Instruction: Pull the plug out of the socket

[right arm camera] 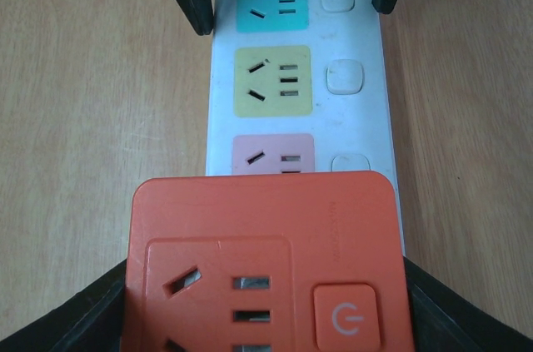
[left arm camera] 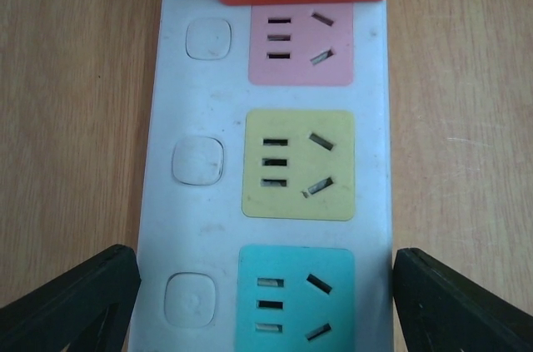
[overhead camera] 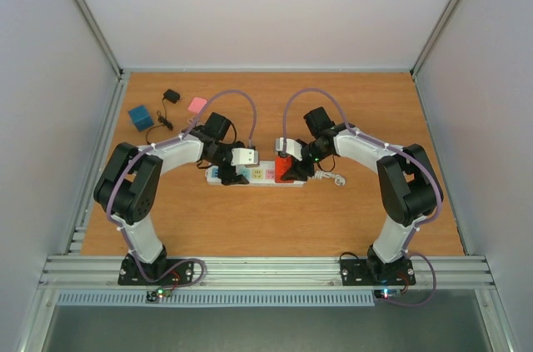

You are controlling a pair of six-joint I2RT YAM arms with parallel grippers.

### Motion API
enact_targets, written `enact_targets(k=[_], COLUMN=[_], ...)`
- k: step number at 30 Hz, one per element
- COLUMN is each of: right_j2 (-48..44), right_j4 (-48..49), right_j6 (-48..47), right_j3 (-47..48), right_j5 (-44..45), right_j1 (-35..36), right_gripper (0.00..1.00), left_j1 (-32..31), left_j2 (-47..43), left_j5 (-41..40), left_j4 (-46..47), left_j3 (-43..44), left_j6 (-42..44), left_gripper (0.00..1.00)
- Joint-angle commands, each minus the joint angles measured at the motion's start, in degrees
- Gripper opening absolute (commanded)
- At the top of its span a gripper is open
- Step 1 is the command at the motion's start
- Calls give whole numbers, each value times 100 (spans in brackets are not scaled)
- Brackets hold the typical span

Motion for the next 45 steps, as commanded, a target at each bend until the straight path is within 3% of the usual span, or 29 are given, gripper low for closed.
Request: enact_targets(k=[1, 15, 28, 37, 45], right_j2=[-99, -101, -136, -144, -456], right_j4=[21, 30, 26, -163, 189], right_j6=[18, 41, 168, 441, 66], right_j3=[68, 59, 148, 552, 127], right_j5=[-114, -114, -210, -696, -505], right_j1=[54, 61, 63, 62, 71], right_gripper=[44, 43, 41, 39, 38], left_j1=[-48, -94, -94, -95, -94], left_j2=[123, 214, 360, 374, 420], left_j5=[-163, -321, -415, -476, -589], left_j4=[395, 441, 129, 59, 9], left_j3=[36, 17, 90, 66, 64], left_j6=[1, -103, 40, 17, -40], left_gripper=[84, 88, 73, 68, 63])
